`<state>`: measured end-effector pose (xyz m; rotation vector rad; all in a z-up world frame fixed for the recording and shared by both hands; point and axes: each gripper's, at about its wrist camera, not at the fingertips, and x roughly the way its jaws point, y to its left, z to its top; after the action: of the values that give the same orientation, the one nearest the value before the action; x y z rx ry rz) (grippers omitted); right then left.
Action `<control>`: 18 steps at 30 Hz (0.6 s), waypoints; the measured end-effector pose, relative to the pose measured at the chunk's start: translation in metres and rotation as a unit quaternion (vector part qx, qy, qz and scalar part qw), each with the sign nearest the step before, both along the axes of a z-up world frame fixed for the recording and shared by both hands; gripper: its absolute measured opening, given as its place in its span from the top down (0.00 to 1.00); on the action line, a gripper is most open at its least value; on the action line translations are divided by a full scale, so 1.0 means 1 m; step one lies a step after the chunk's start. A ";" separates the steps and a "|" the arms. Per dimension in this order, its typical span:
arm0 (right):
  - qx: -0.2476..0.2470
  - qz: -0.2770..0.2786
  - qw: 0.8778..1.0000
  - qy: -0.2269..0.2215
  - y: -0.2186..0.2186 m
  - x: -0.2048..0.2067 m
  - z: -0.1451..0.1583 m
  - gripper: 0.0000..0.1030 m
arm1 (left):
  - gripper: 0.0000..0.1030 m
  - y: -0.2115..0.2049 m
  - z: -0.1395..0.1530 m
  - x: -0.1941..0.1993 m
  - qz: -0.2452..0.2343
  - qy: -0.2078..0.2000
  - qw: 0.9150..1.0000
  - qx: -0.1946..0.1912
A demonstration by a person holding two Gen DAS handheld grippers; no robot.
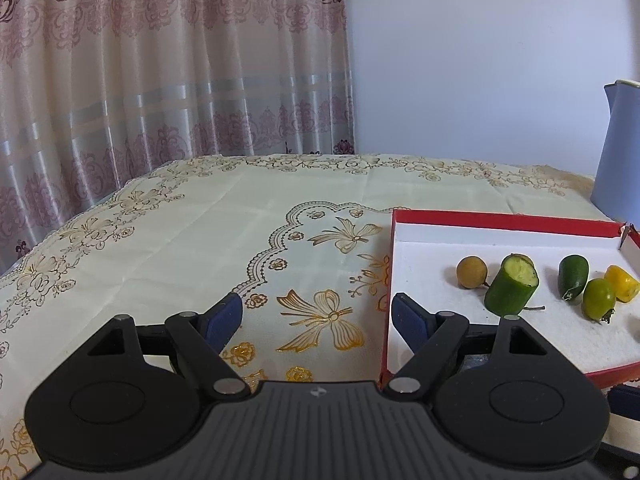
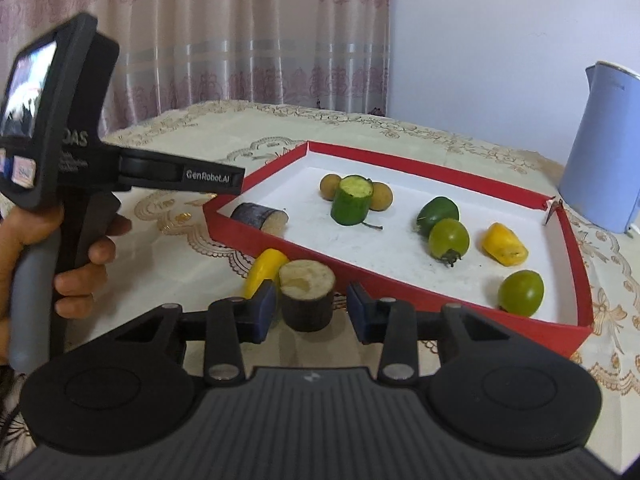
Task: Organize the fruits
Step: 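Grasp the dark eggplant chunk beside the tray with the right gripper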
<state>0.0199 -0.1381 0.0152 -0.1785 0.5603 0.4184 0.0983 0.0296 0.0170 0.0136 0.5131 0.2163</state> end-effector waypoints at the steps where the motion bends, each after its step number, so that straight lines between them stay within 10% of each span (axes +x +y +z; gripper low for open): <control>1: -0.003 0.000 1.000 0.001 0.001 0.002 -0.001 0.64 | 0.21 0.000 0.000 0.000 0.000 0.000 1.000 0.000; 18: -0.012 -0.014 1.000 0.003 -0.021 -0.013 0.002 0.71 | 0.21 -0.002 0.000 0.000 -0.003 -0.002 1.000 0.004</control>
<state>0.0064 -0.1586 0.0173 -0.1917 0.5726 0.3845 0.0978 0.0273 0.0174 0.0225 0.5089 0.2126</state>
